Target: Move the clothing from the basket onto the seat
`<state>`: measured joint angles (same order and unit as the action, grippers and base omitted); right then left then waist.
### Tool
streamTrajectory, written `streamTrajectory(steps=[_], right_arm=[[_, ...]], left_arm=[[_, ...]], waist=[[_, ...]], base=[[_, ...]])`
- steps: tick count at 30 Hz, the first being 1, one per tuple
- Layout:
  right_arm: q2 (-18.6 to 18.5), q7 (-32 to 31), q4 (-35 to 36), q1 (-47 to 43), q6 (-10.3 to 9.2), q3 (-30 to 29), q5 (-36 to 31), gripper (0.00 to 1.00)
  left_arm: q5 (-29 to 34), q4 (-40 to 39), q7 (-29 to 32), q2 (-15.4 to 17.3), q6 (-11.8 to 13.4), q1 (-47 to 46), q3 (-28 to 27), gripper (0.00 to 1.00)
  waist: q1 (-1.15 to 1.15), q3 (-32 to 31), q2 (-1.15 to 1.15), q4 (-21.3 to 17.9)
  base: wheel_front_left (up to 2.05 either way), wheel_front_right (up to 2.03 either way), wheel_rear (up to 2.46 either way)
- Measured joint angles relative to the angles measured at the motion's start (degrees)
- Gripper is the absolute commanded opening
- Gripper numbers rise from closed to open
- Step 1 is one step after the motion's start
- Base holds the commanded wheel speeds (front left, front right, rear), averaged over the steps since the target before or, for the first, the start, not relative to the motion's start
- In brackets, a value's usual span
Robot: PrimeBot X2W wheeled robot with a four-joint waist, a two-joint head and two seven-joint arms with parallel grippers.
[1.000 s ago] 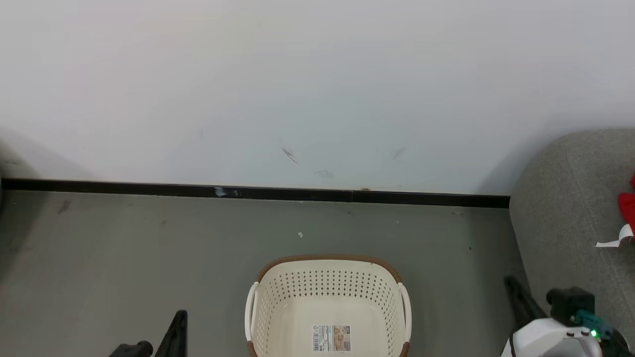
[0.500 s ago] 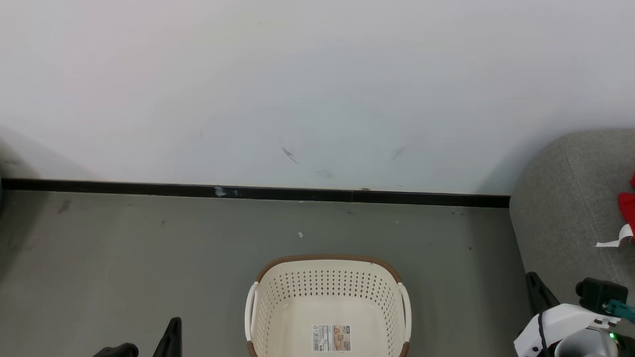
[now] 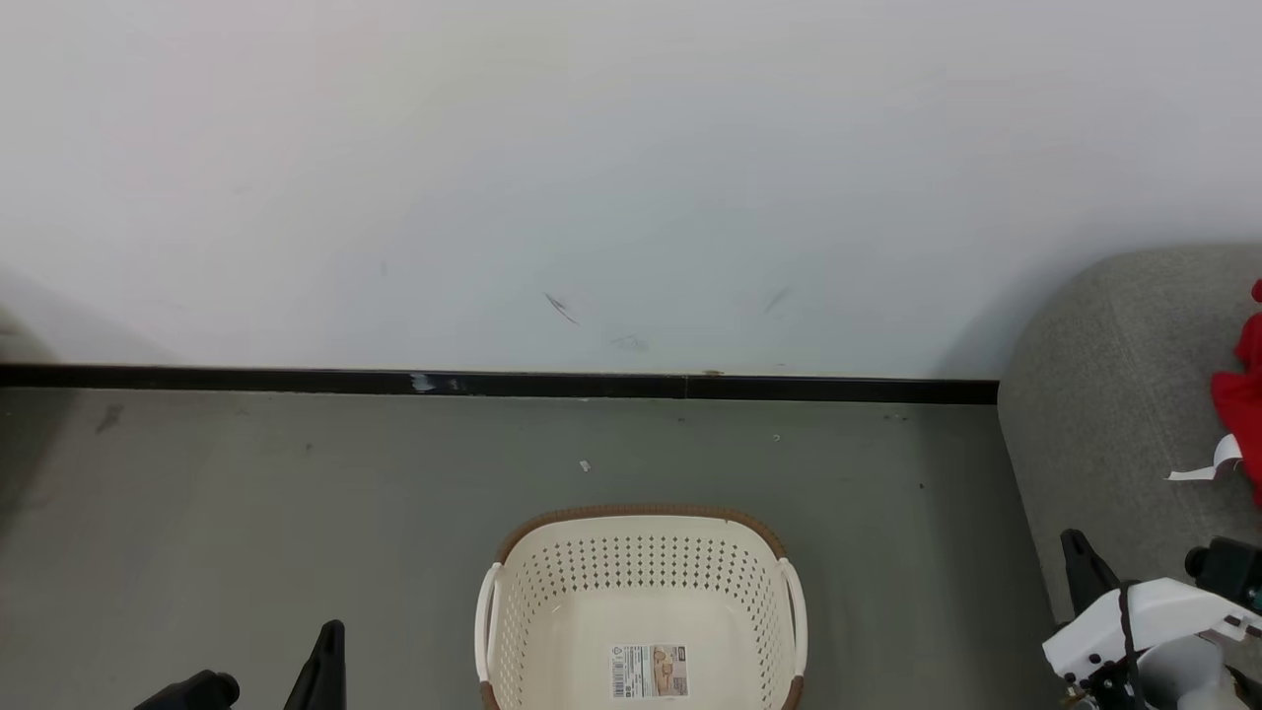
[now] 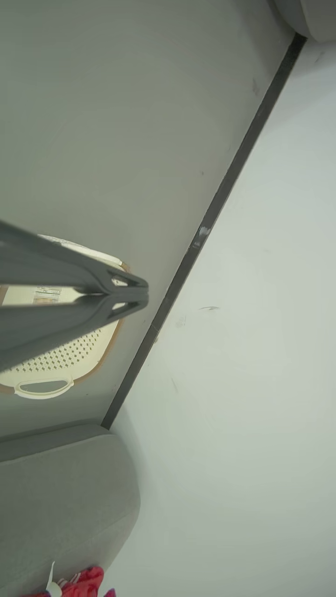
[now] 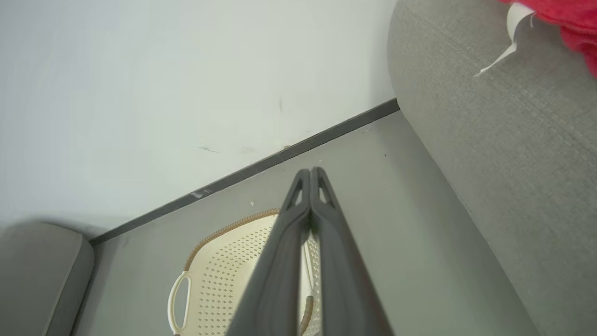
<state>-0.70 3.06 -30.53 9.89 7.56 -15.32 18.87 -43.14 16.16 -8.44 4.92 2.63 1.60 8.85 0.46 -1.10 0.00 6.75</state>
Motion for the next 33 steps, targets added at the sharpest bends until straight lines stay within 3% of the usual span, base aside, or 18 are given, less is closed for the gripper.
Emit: streamTrajectory(steps=[9,18,33], right_arm=[[-0.05,-3.09,0.44,0.03,-0.01,-0.44,8.95,0.00],[-0.30,-5.56,1.62,0.01,-0.01,-0.32,18.07,0.00],[-0.57,-7.73,4.28,-0.29,-0.05,1.08,33.32,0.00]], left_arm=[[-6.08,-0.02,1.43,-0.45,-0.86,-0.11,-1.78,0.00],[-12.38,-0.12,3.43,-0.69,-2.36,-0.37,-3.48,0.00],[-22.60,-0.12,6.44,-1.19,-4.16,-1.60,-5.97,0.00]], waist=[[0.43,-0.30,0.00,-1.22],[0.53,-0.47,0.00,-2.37],[-0.13,0.09,0.00,-3.65]], base=[[0.00,0.00,0.00],[0.00,0.00,0.00],[0.00,0.00,0.00]])
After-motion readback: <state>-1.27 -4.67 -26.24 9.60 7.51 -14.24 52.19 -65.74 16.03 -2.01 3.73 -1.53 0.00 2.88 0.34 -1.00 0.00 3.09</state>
